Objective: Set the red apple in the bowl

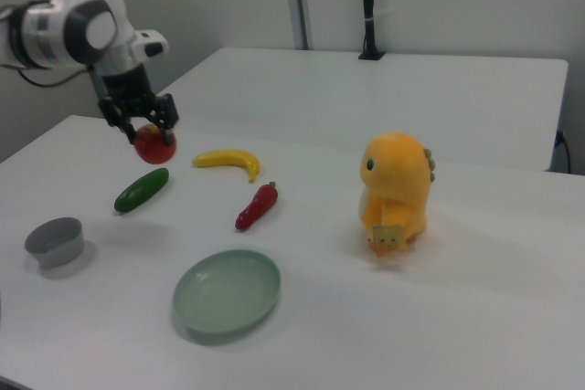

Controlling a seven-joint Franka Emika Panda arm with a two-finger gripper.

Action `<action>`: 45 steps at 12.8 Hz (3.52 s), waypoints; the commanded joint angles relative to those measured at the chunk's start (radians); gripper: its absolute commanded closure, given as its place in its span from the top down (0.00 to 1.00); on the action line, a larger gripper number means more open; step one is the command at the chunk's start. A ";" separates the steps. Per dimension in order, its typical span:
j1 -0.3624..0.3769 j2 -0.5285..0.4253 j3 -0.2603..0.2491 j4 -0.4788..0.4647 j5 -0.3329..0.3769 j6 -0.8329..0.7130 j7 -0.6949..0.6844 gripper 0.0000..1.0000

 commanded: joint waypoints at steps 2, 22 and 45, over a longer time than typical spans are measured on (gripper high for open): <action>0.054 -0.214 0.005 -0.156 0.000 -0.121 0.055 0.22; 0.196 -0.087 0.191 -0.414 0.019 0.309 0.308 0.25; 0.131 -0.181 0.205 -0.282 -0.044 0.052 0.437 1.00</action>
